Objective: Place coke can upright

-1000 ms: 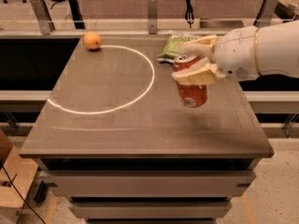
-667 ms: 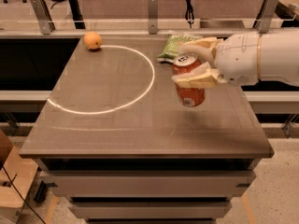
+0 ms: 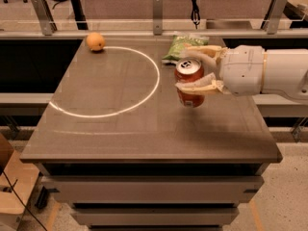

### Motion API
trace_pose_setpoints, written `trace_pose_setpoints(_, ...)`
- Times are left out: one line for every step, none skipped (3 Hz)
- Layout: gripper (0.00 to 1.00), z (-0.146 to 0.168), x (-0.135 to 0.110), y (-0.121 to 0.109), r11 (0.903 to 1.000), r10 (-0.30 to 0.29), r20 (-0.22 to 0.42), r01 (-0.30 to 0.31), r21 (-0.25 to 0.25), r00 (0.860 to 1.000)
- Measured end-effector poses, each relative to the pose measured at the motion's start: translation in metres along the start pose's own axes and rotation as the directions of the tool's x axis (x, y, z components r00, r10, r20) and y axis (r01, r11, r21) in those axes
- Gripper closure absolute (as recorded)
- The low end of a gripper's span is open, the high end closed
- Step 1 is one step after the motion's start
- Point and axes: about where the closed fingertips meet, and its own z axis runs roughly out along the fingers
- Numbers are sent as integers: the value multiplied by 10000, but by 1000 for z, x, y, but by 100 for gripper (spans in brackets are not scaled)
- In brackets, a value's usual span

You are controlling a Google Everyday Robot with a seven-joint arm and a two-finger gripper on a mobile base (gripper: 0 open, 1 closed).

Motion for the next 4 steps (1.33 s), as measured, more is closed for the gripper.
trace_pose_setpoints(83,2,12,2,9995,142,508,-156,264,9986)
trace_pose_setpoints(59,1,23,1,9956,709,810,-756,560,9942)
trace_pose_setpoints(36,-1,32,-1,9865,1366,941,-1441,775,9861)
trace_pose_setpoints(13,-2,40,-1,9743,2022,938,-2100,821,9748)
